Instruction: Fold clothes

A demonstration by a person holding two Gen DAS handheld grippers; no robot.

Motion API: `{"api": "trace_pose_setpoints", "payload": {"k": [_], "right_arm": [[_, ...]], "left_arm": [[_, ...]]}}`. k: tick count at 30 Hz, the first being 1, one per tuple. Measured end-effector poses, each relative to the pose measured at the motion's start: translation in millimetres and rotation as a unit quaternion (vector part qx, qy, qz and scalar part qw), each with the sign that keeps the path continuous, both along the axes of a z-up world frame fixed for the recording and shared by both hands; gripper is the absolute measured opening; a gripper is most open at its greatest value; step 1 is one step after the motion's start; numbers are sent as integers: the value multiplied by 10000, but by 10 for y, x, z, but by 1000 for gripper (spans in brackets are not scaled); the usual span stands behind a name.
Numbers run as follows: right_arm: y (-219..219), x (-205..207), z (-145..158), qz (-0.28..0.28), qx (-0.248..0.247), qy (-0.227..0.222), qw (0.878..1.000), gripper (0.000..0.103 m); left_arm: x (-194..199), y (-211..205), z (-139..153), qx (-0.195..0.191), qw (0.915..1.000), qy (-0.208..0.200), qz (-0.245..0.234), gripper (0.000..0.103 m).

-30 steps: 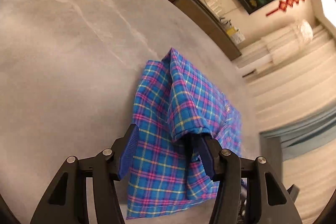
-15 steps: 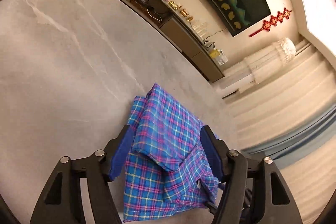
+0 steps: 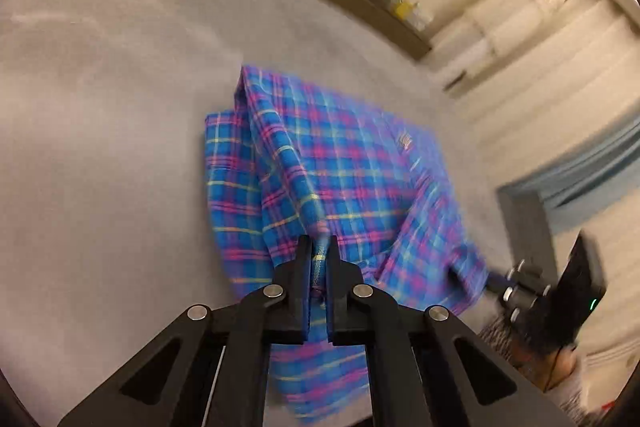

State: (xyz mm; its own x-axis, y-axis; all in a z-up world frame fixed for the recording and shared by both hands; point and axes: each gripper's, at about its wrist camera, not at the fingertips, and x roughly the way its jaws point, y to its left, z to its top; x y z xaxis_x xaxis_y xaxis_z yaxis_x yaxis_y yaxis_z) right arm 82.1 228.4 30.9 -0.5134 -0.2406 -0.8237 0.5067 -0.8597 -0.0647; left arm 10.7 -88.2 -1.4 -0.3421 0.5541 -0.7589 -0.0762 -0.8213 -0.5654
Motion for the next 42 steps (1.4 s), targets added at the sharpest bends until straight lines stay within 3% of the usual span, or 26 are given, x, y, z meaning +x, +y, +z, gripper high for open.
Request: {"api": "trace_pose_setpoints", "payload": {"k": [1, 3, 4, 5, 6, 8, 9, 12, 14, 18, 19, 21, 23, 24, 25, 28, 29, 30, 32, 36, 40, 42], "right_arm": [[23, -2, -31, 26, 95, -41, 9999, 7], [-19, -1, -78, 127, 188, -109, 9997, 10], [-63, 16, -92, 192, 266, -92, 9994, 14], [-96, 53, -81, 258, 339, -47, 9991, 26], [-108, 86, -42, 328, 388, 7, 9987, 40], [-80, 150, 84, 341, 544, 253, 9976, 64], [-70, 173, 143, 337, 616, 404, 9967, 70], [-114, 200, 351, 654, 601, 693, 9936, 70], [-242, 215, 431, 1132, 728, 861, 9872, 70], [-361, 130, 485, 1987, 1067, 883, 9702, 70], [-320, 75, 537, 2054, 972, 781, 9707, 70], [-197, 10, 633, 2022, 602, 531, 9761, 70], [-100, 14, 654, 2031, 349, 356, 9779, 70], [-90, 21, 646, 2067, 366, 315, 9772, 70], [-102, 30, 633, 2123, 433, 273, 9759, 70], [-149, 35, 627, 2306, 490, 244, 9715, 70], [-167, 4, 646, 2272, 510, 274, 9721, 68], [-152, -53, 675, 2181, 425, 203, 9748, 55], [-108, -182, 727, 1936, 168, -8, 9809, 33], [153, -422, 983, 1317, -1022, -533, 9846, 31], [386, -713, 1043, 720, -2185, -1441, 9625, 33], [426, -665, 1076, 836, -2282, -1608, 9566, 44]], "left_arm": [[-17, 2, -97, 18, 9999, -126, 77, 5], [-46, 52, -4, -381, 9993, 37, 21, 10], [-11, 93, 82, -709, 9971, 268, 0, 22], [36, 135, 175, -1063, 9929, 531, -7, 38], [115, 193, 264, -1468, 9858, 813, -38, 42], [301, 324, 436, -2228, 9647, 1400, -86, 43], [401, 402, 518, -2509, 9527, 1713, -121, 44], [629, 721, 701, -3084, 9162, 2505, -527, 46], [733, 993, 774, -3199, 8933, 2983, -1036, 57], [725, 1594, 601, -3321, 8551, 3307, -2217, 58], [670, 1709, 496, -3394, 8479, 3260, -2441, 58], [527, 1833, 336, -3543, 8423, 3147, -2570, 58], [315, 1870, 246, -3524, 8531, 2964, -2453, 54], [196, 1866, 222, -3365, 8655, 2845, -2384, 53], [85, 1853, 201, -3146, 8800, 2709, -2307, 47], [-179, 1733, 126, -2503, 9202, 2171, -2085, 6], [-227, 1691, 115, -2338, 9289, 2074, -1987, 5], [-255, 1647, 90, -2223, 9351, 2014, -1887, 4], [-296, 1561, 40, -1962, 9457, 1915, -1748, 3], [-296, 1360, 18, -1340, 9639, 1700, -1549, 2], [-227, 1344, 46, -1383, 9624, 1710, -1595, 2], [-201, 1342, 45, -1467, 9593, 1742, -1670, 2]]}}
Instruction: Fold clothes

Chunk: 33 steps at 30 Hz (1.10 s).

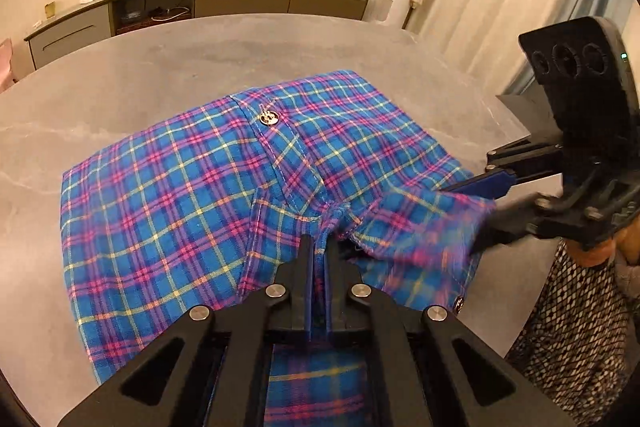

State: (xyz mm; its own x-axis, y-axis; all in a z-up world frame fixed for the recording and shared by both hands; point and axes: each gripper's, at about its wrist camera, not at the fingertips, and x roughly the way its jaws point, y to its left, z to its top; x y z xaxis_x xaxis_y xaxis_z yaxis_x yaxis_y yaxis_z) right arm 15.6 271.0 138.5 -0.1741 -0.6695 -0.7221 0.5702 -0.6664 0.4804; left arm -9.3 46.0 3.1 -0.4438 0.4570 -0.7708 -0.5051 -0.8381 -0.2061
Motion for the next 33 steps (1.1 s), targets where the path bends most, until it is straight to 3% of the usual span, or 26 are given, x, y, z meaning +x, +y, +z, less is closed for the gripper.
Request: {"api": "trace_pose_setpoints", "payload": {"k": [3, 8, 10, 13, 14, 16, 19, 23, 29, 33], "right_arm": [[78, 220, 164, 282, 234, 463, 9983, 55], [-35, 474, 401, 234, 831, 1477, 9852, 55], [-58, 411, 305, 297, 1134, 1668, 9790, 55], [-82, 432, 325, 541, 1172, 1712, 9767, 55], [-112, 475, 314, 642, 1087, 1718, 9770, 55], [-243, 571, 211, 800, 1147, 1892, 9719, 55], [-355, 668, 58, 1121, 1479, 1970, 9627, 55], [-524, 620, -141, 1183, 1956, 2169, 9491, 52], [-387, 482, -136, 886, 1932, 2044, 9555, 43], [-511, 457, -277, 1009, 2081, 2226, 9471, 41]], "left_arm": [[59, 6, 23, -92, 9998, 78, -164, 3], [160, -28, 52, -102, 9995, 56, -309, 8], [181, -5, 88, -192, 9993, 134, -289, 9], [303, 85, 163, -455, 9966, 576, -367, 26], [314, 116, 170, -493, 9957, 649, -433, 27], [286, 178, 125, -497, 9960, 540, -518, 27], [178, 165, 33, -430, 9982, 228, -362, 14], [41, -13, -5, 60, 9997, -204, -146, 11], [32, -8, -49, 82, 9995, -278, -133, 11], [-14, -71, -41, 64, 9994, -276, -207, 11]]}}
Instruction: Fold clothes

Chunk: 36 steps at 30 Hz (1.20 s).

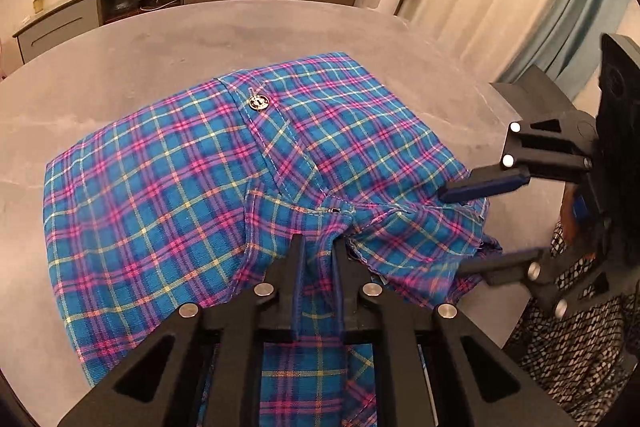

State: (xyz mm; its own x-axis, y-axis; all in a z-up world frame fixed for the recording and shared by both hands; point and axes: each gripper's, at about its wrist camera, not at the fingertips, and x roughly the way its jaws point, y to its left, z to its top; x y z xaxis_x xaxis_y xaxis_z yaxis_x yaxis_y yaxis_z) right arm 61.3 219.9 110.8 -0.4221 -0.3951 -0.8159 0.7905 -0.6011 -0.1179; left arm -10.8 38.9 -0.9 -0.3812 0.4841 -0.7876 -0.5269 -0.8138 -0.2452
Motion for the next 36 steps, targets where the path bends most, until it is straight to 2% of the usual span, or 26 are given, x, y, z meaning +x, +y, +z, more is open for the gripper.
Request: {"api": "trace_pose_setpoints", "payload": {"k": [1, 5, 7, 8, 9, 10, 11, 14, 16, 19, 21, 24, 25, 26, 28, 31, 33, 36], "right_arm": [[-66, 31, -41, 101, 83, 127, 9998, 41], [-244, 106, -175, 316, 348, 329, 9984, 41], [-211, 82, -192, 285, 326, 164, 9989, 27], [-206, 55, -185, 232, 310, 116, 9992, 16], [-197, 27, -175, 171, 291, 75, 9994, 9], [-159, -31, -145, 59, 161, -23, 9999, 3], [-109, -103, -106, -76, -20, -146, 9999, 3], [107, -419, 27, -588, -816, -609, 9931, 3], [255, -652, 21, -985, -1134, -911, 9844, 3], [380, -1048, -192, -1633, -1289, -1410, 9679, 3], [385, -1115, -307, -1844, -1141, -1501, 9646, 3], [346, -1090, -379, -1959, -911, -1322, 9674, 6], [331, -1070, -366, -1963, -859, -1208, 9693, 11], [333, -1040, -328, -1976, -829, -1085, 9707, 20], [353, -920, -150, -2078, -842, -491, 9733, 35], [326, -603, 148, -1672, -1213, 94, 9784, 35], [242, -448, 209, -1231, -1344, 73, 9832, 35], [-1, -344, 82, -696, -1102, -118, 9914, 34]], "left_arm": [[-47, -91, 27, -12, 10000, -2, -98, 10], [-54, -19, 21, -108, 9997, 135, -178, 10], [-42, 26, 23, -169, 9994, 217, -229, 10], [-45, 63, 20, -188, 9992, 247, -256, 11], [-48, 99, 18, -208, 9990, 281, -270, 10], [-55, 125, 19, -215, 9989, 316, -275, 7], [-56, 147, 19, -209, 9988, 343, -276, 6], [-52, 194, 29, -190, 9984, 452, -289, 2], [-51, 264, 42, -177, 9979, 533, -336, 2], [-25, 307, 71, -125, 9971, 643, -388, 1], [-11, 295, 97, -38, 9971, 665, -364, 1], [-46, 306, 83, 7, 9979, 596, -265, 1], [-64, 305, 72, -5, 9982, 557, -222, 1], [-72, 300, 62, -4, 9985, 521, -183, 1], [-61, 263, 52, 20, 9987, 490, -110, 1], [-50, 205, 66, 124, 9990, 429, -6, 1], [-7, 118, 107, 233, 9988, 425, 55, 1], [59, 52, 160, 289, 9982, 522, -27, 1]]}}
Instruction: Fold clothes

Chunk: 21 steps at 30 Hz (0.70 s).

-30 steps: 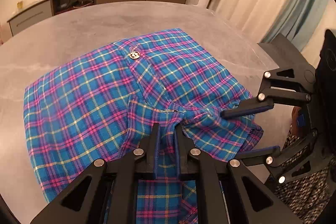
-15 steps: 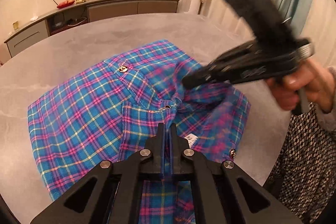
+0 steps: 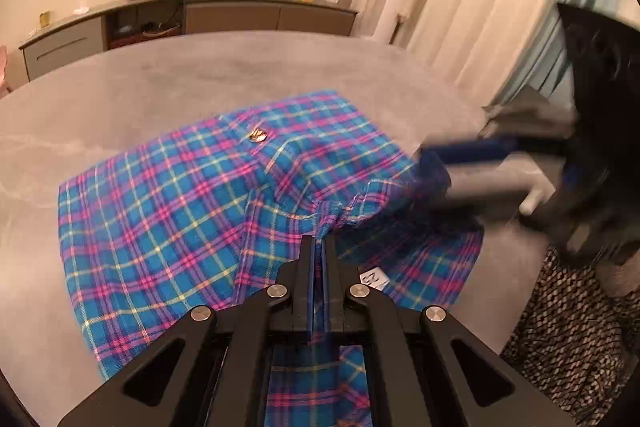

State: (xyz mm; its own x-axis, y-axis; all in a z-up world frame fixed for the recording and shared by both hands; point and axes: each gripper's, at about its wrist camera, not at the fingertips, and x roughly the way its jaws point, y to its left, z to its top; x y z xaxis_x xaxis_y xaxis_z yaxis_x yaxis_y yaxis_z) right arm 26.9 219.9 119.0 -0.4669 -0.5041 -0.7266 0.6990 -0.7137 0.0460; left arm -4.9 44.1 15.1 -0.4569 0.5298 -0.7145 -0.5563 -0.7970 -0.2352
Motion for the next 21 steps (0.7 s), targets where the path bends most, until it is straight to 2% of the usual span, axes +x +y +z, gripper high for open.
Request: {"api": "trace_pose_setpoints", "payload": {"k": [4, 6, 7, 8, 11, 13, 14, 15, 17, 18, 19, 21], "right_arm": [[-91, 51, -160, 201, 471, 135, 9986, 35], [-80, 90, -177, 180, 704, 310, 9969, 45], [-73, 125, -187, 171, 854, 452, 9952, 57], [-65, 160, -198, 162, 1003, 593, 9931, 61], [-160, 279, -292, 473, 1673, 1154, 9780, 61], [-269, 352, -386, 846, 2239, 1645, 9569, 59], [-305, 357, -421, 1019, 2468, 1784, 9470, 46], [-330, 316, -460, 1185, 2662, 1748, 9405, 29], [-369, 209, -529, 1481, 2993, 1560, 9296, 11], [-374, 151, -536, 1582, 3024, 1351, 9302, 8], [-367, 66, -484, 1664, 2821, 890, 9406, 6], [-330, -96, -295, 1735, 1901, -195, 9661, 5]], "left_arm": [[47, -10, 13, -154, 9998, 128, -55, 1], [52, -3, 8, -218, 9996, 163, -60, 2], [57, 2, 6, -238, 9996, 171, -61, 2], [58, 8, 4, -249, 9995, 175, -66, 2], [67, 23, 6, -279, 9994, 200, -103, 2], [75, 17, 7, -293, 9993, 221, -121, 2], [84, 4, 7, -288, 9993, 226, -123, 2], [93, -10, 7, -284, 9993, 230, -125, 2], [94, -45, 9, -267, 9993, 227, -102, 2], [93, -63, 11, -258, 9994, 225, -89, 2], [92, -83, 10, -255, 9994, 224, -66, 2], [83, -127, 10, -235, 9995, 220, -17, 2]]}}
